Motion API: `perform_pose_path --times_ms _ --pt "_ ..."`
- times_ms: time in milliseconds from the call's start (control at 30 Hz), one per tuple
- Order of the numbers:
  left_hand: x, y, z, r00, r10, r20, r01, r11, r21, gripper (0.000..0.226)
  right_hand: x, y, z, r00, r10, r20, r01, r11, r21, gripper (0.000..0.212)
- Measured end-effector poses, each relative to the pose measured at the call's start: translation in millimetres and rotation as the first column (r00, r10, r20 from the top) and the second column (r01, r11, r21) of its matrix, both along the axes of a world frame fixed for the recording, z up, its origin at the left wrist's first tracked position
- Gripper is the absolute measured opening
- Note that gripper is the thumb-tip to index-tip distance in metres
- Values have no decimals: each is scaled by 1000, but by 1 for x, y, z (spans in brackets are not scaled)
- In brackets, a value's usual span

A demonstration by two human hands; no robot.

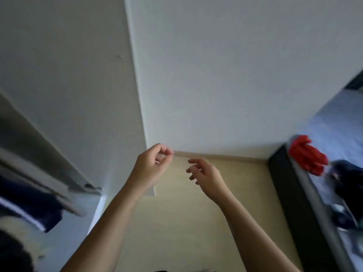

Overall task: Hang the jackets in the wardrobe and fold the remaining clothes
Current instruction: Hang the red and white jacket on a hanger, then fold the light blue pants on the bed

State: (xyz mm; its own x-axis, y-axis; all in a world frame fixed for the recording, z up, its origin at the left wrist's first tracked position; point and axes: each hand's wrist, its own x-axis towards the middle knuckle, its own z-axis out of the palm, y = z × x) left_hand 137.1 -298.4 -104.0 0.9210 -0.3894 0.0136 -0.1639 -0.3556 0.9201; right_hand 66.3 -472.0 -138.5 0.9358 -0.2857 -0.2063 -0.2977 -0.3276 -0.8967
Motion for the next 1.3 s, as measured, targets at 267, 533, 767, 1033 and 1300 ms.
perform_pose_path --times_ms 267,533,767,1033,1300 --pt "-85 -271 -25 867 -493 -76 489 870 -63 23 -156 -239 -5 819 -573 18 573 819 -11 20" --pt "-110 -472 -45 655 -739 -156 741 669 -54 21 -225 -380 -39 533 -846 -21 843 528 108 23" --pt "-73 -660 -84 523 -812 -258 837 546 -21 23 -205 -535 -64 361 -929 -79 924 345 162 22" --pt "-66 -889 -78 315 -916 -248 949 303 88 20 -216 -676 -67 142 -982 -121 981 123 146 22" --pt "-107 -1011 -134 245 -919 -308 959 185 213 10 -250 -787 -122 118 -963 -243 989 92 116 24"
